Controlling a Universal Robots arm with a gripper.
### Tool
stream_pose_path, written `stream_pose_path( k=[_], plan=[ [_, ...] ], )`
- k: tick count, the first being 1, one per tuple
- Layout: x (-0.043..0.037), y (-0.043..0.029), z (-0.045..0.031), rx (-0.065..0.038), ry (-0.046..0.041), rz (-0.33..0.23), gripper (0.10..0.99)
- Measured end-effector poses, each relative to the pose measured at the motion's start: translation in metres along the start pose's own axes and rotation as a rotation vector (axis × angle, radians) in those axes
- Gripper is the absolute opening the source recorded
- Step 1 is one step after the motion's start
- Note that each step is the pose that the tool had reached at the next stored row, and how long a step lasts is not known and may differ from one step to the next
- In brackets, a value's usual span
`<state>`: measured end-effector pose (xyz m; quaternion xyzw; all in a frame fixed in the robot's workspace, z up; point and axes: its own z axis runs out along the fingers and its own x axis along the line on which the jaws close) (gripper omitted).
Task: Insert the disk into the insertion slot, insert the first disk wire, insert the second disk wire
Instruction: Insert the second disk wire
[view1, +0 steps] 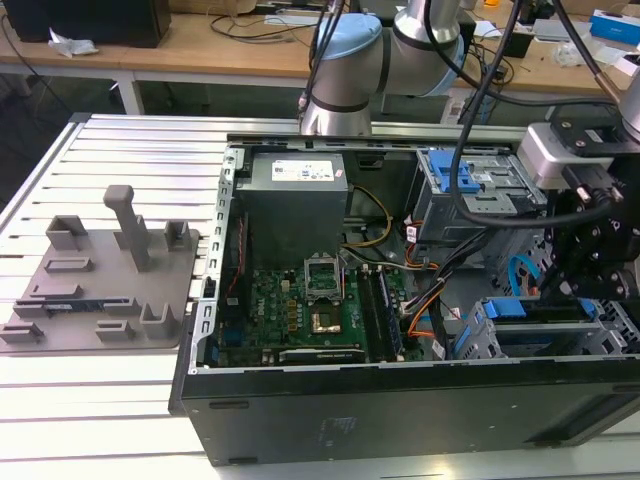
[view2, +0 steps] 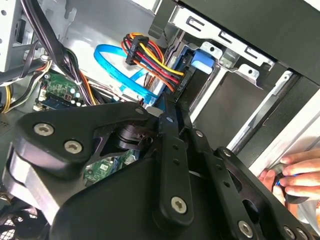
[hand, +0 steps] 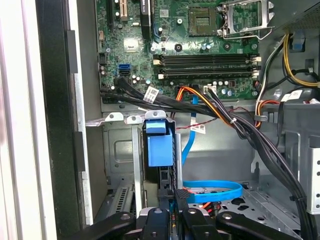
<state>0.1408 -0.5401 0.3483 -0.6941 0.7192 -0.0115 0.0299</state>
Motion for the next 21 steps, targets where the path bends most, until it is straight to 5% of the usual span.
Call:
stream_pose_path(
  k=[20,21],
  plan=[
    [0.0003,0.0005,0.0132,0.000,0.0052,-0.001,0.176],
    [0.0004,0.0005,0.0132,0.000,0.0051,-0.001,0.239]
  ],
)
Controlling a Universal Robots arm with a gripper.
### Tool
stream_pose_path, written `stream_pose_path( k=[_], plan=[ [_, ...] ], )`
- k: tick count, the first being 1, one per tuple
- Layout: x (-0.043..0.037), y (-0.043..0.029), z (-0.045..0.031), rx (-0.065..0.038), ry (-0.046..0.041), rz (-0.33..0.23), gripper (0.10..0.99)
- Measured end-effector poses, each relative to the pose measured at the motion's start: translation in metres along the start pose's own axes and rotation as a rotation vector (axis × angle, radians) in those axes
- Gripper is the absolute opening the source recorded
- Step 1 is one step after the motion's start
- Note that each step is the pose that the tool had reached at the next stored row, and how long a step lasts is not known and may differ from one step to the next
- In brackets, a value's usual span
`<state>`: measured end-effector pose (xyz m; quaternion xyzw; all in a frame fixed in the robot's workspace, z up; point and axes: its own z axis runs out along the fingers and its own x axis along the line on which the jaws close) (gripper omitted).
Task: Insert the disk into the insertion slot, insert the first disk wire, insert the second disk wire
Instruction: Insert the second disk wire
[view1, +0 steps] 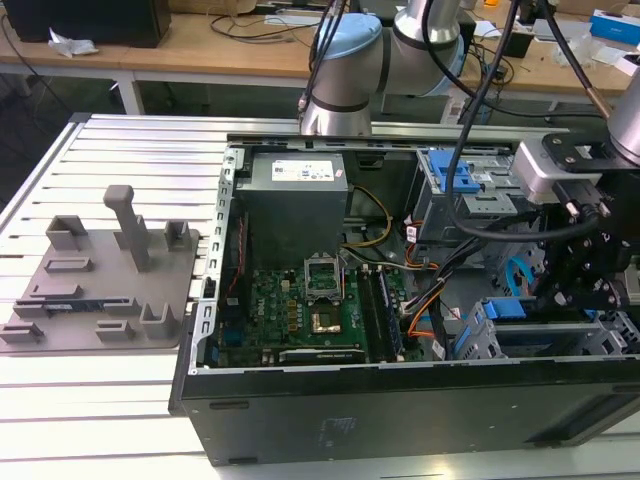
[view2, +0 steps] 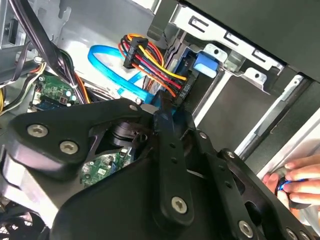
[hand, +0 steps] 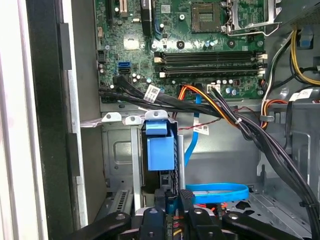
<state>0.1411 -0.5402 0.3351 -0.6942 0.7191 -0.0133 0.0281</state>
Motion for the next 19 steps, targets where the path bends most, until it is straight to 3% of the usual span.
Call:
stream_pose_path(
  k=[9,13,15,19],
  plan=[
    [-0.0018,-0.0018,-0.0320,0.000,0.0004,0.000,0.239],
    [-0.0018,-0.0020,-0.0351,0.000,0.0001,0.000,0.227],
    [-0.0026,-0.0020,-0.0355,0.000,0.0005,0.000,0.106],
    [-0.0029,-0.0020,-0.0354,0.000,0.0005,0.000,0.106]
  ],
)
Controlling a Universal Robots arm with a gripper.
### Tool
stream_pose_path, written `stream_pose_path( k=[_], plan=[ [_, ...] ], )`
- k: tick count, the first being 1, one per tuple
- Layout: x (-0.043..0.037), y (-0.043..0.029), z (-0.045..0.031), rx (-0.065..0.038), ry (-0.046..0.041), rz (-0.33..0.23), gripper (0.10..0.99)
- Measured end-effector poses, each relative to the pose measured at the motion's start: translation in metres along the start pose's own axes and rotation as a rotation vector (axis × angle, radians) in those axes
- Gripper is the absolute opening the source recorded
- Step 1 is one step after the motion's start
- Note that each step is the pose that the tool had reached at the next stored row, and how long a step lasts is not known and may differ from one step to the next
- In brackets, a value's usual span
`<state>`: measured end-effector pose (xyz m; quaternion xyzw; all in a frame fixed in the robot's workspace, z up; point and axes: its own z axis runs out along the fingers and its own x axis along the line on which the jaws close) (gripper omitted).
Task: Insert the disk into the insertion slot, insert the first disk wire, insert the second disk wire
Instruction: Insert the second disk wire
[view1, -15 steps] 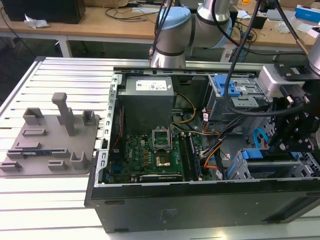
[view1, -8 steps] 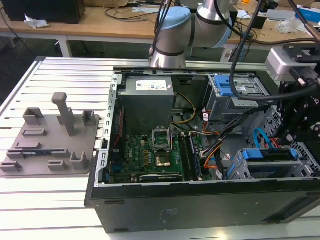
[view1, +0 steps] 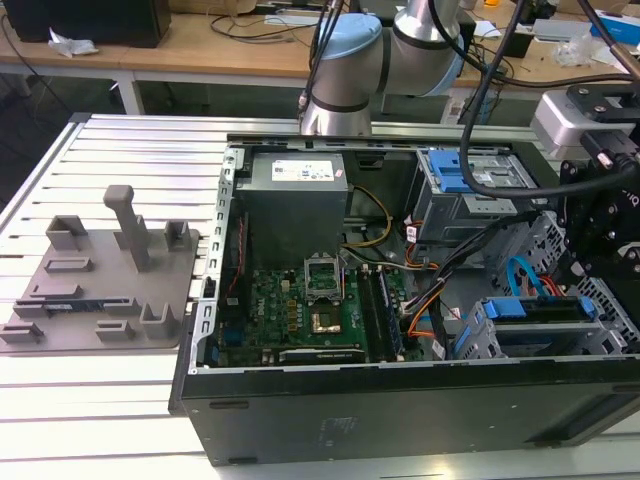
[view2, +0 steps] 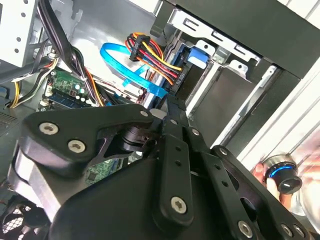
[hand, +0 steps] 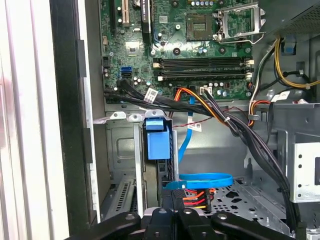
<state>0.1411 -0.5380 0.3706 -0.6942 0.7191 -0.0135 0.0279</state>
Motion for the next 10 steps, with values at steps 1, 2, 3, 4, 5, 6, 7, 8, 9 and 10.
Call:
stream_pose_path(
  k=[1,2,3,4,5,6,7,8,9,10],
  plan=[
    [-0.0002,0.0000,0.0000,0.000,-0.0001,0.000,0.106],
    [-0.0004,0.0000,0.0000,0.000,-0.0001,0.000,0.106],
    [-0.0005,0.0000,0.0000,0.000,-0.0001,0.000,0.106],
    [-0.0008,0.0000,0.0001,0.000,-0.0001,0.000,0.106],
    [-0.0010,0.0000,0.0000,0.000,0.0000,0.000,0.106],
    [-0.0011,0.0000,0.0000,0.000,-0.0001,0.000,0.106],
    [-0.0013,0.0000,0.0000,0.000,0.0000,0.000,0.106],
    [-0.0014,0.0000,0.0001,0.000,-0.0001,0.000,0.106],
    [-0.0016,0.0000,0.0000,0.000,0.0000,0.000,0.106],
    [-0.0017,0.0001,0.0001,0.000,-0.0001,0.000,0.106]
  ],
)
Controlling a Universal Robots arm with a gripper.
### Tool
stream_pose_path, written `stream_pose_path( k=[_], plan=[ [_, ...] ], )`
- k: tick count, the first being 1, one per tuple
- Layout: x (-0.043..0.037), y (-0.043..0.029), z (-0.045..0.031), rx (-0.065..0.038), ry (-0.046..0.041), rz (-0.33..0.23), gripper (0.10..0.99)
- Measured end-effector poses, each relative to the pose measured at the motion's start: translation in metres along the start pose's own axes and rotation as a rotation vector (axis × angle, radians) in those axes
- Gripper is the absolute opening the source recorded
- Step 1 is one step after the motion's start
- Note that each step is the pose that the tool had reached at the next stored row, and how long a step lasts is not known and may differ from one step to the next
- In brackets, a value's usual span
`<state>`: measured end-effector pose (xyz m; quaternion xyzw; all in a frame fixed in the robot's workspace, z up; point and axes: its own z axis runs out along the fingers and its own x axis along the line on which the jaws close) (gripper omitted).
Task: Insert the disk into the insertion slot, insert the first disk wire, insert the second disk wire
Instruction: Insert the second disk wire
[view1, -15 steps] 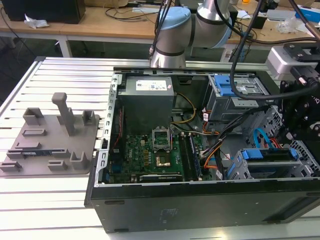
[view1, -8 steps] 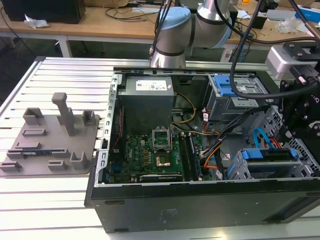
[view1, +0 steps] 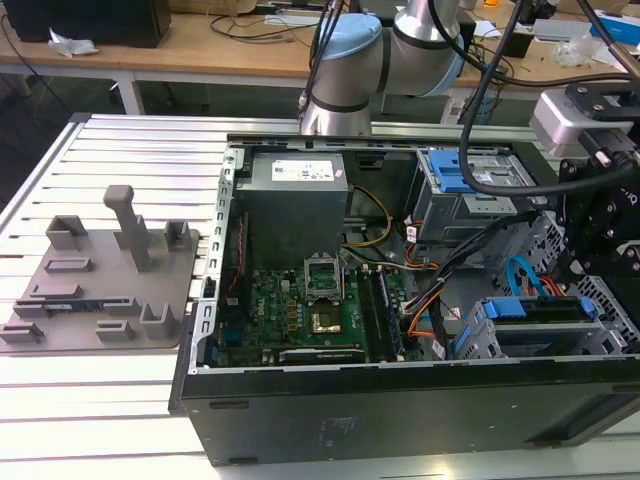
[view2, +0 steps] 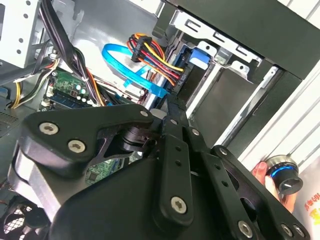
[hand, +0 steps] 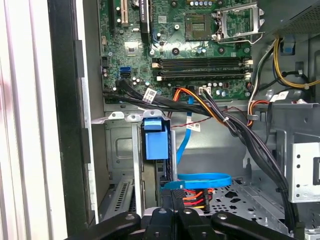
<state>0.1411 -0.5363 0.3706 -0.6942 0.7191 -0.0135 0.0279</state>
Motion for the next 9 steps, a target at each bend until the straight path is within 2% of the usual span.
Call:
stream_pose_path(
  k=[9],
  plan=[
    [-0.0015,0.0001,0.0000,0.000,0.0000,0.000,0.106]
  ],
)
